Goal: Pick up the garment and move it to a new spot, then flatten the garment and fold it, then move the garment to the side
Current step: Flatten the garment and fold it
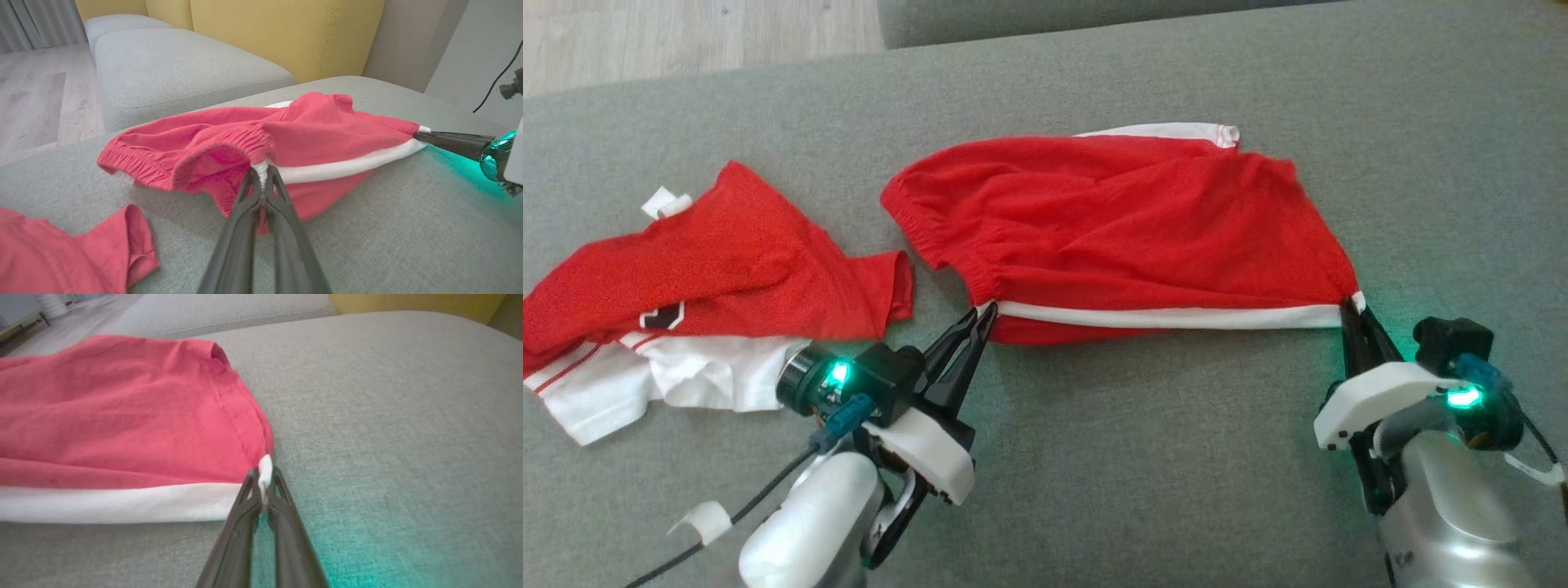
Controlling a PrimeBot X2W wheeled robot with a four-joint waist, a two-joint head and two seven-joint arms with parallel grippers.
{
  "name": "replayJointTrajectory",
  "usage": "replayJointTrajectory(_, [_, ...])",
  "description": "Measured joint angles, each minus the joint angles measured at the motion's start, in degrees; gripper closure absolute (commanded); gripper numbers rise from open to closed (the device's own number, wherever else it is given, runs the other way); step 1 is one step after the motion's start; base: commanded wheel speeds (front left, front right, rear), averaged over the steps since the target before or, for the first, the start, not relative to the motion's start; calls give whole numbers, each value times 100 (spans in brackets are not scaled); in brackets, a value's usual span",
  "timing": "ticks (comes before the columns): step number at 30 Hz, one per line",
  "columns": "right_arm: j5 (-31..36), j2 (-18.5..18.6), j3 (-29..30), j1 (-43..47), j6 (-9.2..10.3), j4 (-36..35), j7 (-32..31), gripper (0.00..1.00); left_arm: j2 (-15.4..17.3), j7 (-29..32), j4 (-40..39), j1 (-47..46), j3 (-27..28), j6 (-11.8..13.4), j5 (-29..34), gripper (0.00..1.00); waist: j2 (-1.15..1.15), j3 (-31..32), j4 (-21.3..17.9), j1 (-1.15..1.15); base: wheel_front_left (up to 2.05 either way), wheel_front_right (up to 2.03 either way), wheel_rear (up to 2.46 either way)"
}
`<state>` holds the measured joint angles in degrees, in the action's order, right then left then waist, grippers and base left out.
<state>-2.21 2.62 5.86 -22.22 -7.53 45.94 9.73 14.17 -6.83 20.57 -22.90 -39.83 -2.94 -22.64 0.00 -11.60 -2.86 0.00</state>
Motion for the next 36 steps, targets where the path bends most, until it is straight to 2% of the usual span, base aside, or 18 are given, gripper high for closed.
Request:
replayJointTrajectory(5, [-552, 2, -160, -55, 0, -181, 168, 100, 124, 75, -86, 2, -3, -3, -11, 100, 0, 167, -53, 0, 0, 0, 0])
replayJointTrajectory(8, [-1022, 3, -325, -175, 0, -483, 165, 100, 168, 162, -219, -23, 73, -68, -208, 100, 0, 289, -89, 0, 0, 0, 0])
replayJointTrajectory(11, [-1371, 5, -372, -339, 0, -845, 25, 100, 350, 344, -297, -227, 69, -134, -146, 100, 0, 425, -115, 0, 0, 0, 0])
replayJointTrajectory(19, [-2343, 12, -347, -1148, 0, -1626, -750, 100, 658, 889, -248, -1831, 108, -372, -158, 100, 0, 794, -181, 0, 0, 0, 0])
replayJointTrajectory(27, [-2312, 18, -165, -1663, 0, -2093, -831, 100, 654, 823, -29, -2672, 94, -420, -337, 100, 0, 1076, -203, 0, 0, 0, 0])
replayJointTrajectory(30, [-2073, 22, -103, -1673, 0, -2487, -857, 100, 566, 464, -86, -2770, 250, -402, -463, 100, 0, 1184, -199, 0, 0, 0, 0])
replayJointTrajectory(33, [-1936, 27, 34, -1478, 0, -2930, -1044, 100, 537, 465, -232, -2717, 212, -393, -524, 100, 0, 1262, -173, 0, 0, 0, 0])
replayJointTrajectory(36, [-1847, 32, 172, -854, 0, -3311, -1328, 100, 579, 686, -531, -2326, 2, -412, -755, 100, 0, 1297, -152, -1, 0, 0, 0])
